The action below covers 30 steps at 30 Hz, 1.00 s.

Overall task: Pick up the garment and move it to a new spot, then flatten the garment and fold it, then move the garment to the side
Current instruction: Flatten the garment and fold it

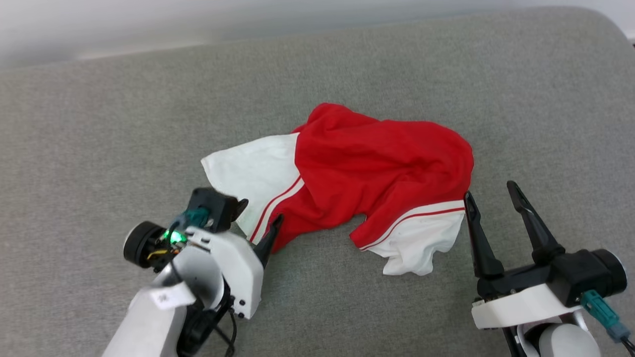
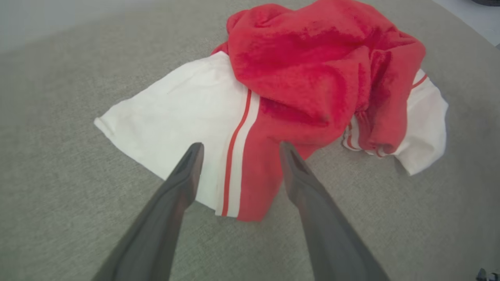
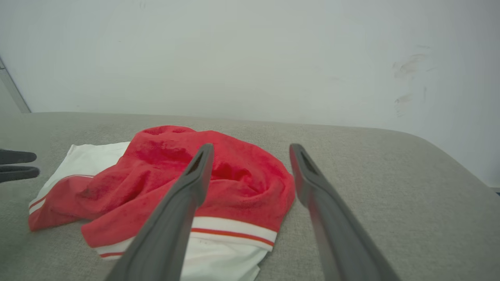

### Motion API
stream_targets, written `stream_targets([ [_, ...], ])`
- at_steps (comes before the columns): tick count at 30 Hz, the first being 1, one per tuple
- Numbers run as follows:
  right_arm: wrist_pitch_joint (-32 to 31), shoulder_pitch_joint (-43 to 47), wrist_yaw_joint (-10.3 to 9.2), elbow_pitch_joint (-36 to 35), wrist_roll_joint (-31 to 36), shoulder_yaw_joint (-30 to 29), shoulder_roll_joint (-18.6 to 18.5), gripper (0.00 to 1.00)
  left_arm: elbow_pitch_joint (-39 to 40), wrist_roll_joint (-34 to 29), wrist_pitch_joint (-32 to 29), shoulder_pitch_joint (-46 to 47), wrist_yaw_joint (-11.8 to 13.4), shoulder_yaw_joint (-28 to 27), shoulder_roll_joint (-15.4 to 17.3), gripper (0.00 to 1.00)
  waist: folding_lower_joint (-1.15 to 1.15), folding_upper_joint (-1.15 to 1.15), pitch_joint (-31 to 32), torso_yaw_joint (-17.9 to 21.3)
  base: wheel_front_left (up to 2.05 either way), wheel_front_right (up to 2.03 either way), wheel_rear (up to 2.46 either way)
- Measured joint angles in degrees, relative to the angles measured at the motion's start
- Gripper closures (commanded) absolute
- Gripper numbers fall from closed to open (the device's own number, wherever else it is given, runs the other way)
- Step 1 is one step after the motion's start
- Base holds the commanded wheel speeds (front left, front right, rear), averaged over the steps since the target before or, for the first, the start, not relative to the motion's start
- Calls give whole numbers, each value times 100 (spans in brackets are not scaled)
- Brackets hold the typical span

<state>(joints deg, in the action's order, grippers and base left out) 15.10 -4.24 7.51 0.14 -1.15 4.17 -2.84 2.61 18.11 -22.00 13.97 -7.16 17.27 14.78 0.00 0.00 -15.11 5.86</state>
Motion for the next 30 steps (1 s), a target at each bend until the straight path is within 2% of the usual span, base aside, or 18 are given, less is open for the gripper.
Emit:
stream_targets([
  [5,0,-140,0,-25,-42,10,0,0,112,23,-1087,341,-1,218,170,0,0,0,-308,93,0,0,0],
  [12,0,-248,0,-43,-76,3,0,0,-363,-230,-1224,548,263,212,209,0,0,0,-673,228,0,0,0],
  [13,0,-253,0,-44,-76,1,0,0,-445,-220,-1228,565,267,208,205,60,0,0,-707,239,0,0,0],
  [14,0,-253,0,-45,-76,-3,0,0,-485,-215,-1226,588,264,221,212,100,0,0,-730,244,0,0,0],
  [22,0,-243,0,-5,-27,2,-1,0,-778,-91,-586,458,535,-130,168,100,0,0,-611,98,0,0,0],
  [30,0,-104,0,64,73,56,0,0,-465,200,-245,-370,836,-688,405,100,0,0,-177,-204,0,0,0],
])
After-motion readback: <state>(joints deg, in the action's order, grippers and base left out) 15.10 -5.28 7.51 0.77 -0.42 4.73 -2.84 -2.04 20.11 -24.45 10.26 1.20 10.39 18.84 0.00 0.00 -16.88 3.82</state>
